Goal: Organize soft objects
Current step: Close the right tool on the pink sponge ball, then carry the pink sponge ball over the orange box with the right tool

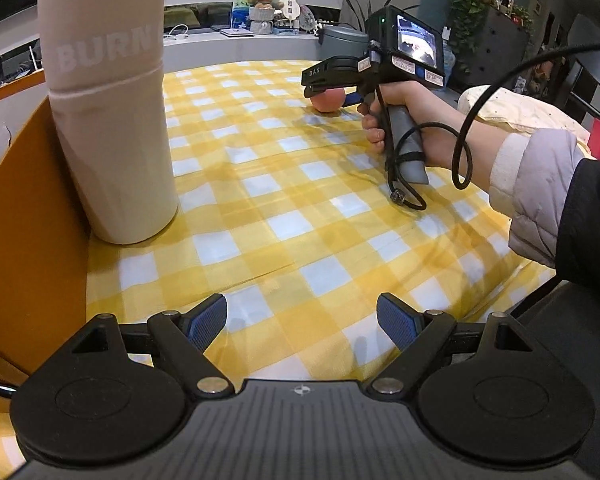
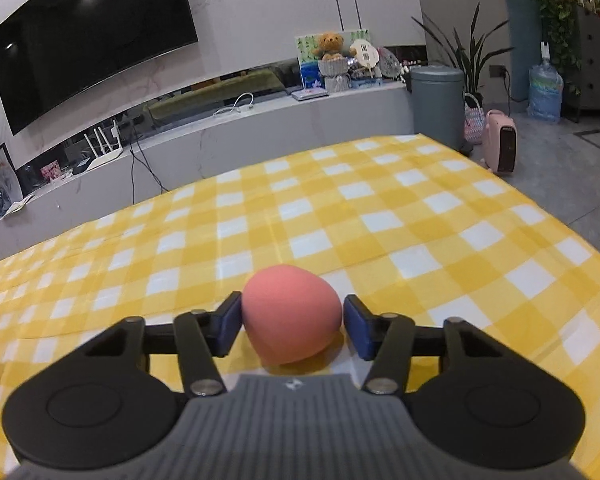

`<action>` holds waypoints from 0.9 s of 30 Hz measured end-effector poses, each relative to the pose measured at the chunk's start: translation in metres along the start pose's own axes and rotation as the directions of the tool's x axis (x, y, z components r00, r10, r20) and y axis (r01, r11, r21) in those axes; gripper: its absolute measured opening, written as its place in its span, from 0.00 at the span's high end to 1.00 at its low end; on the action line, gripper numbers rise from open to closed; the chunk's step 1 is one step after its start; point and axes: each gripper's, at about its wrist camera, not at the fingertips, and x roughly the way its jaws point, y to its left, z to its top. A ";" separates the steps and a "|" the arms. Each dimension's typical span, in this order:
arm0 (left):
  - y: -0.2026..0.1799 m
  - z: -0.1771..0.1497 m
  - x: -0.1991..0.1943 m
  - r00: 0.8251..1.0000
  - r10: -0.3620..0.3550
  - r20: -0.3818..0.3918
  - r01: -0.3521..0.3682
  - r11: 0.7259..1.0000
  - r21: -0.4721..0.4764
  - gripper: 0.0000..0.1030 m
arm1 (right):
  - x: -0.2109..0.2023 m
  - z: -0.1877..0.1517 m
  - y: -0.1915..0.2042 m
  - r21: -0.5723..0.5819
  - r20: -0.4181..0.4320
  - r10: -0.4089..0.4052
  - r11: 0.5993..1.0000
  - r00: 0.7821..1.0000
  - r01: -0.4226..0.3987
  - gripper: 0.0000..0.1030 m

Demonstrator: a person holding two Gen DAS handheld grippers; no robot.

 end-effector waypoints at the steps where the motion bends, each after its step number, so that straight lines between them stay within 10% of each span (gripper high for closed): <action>1: 0.000 0.000 -0.001 1.000 0.000 0.002 0.000 1.000 -0.002 0.04 | 0.000 0.000 0.001 -0.007 0.000 0.000 1.000 1.000 0.000 0.51; 21: 0.003 0.024 0.009 0.995 0.050 0.088 -0.049 0.999 -0.014 0.04 | -0.129 -0.031 0.034 -0.001 -0.208 0.187 0.982 0.960 -0.191 0.53; 27: 0.001 0.013 0.001 0.988 0.042 0.148 -0.047 0.998 0.033 0.04 | -0.152 -0.071 0.029 0.153 -0.375 0.248 0.967 0.893 -0.204 0.52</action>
